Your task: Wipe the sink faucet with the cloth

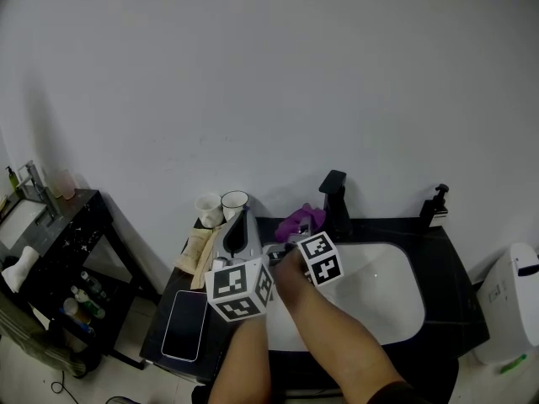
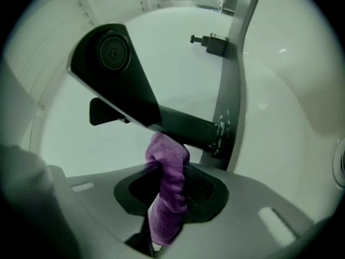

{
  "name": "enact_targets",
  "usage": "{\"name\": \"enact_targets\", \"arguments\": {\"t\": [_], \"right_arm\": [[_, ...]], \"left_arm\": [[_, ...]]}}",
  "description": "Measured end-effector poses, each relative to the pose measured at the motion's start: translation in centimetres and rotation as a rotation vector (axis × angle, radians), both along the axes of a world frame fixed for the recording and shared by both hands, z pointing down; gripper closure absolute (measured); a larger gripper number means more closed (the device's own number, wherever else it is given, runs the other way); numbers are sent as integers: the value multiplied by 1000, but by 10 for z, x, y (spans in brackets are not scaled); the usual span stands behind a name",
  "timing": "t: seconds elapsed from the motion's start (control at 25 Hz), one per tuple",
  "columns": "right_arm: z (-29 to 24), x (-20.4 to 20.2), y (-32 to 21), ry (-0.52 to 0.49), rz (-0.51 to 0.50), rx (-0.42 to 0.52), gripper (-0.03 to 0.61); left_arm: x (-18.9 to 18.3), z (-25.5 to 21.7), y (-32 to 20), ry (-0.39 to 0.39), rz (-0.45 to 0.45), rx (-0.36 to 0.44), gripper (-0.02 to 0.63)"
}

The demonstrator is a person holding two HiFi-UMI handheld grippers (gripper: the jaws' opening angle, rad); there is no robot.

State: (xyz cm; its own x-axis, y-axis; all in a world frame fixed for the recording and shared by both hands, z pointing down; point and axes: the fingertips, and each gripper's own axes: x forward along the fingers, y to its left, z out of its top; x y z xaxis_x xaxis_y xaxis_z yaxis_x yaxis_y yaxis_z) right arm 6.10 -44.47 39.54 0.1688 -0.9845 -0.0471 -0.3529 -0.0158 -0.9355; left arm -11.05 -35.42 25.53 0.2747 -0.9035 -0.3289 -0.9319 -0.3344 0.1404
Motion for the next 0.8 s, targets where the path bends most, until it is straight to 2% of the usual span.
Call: {"name": "enact_targets", "arguments": {"t": [0.28, 0.56, 0.8], "right_arm": [[10, -2, 12, -31, -11, 5, 483], [-1, 4, 39, 145, -77, -26, 480], [-34, 17, 83, 358, -190, -3, 479]], "left_arm": [[3, 3, -2, -20, -1, -4, 597], [13, 8, -5, -92, -5, -10, 597], [32, 23, -7, -193, 10, -40, 597]]}}
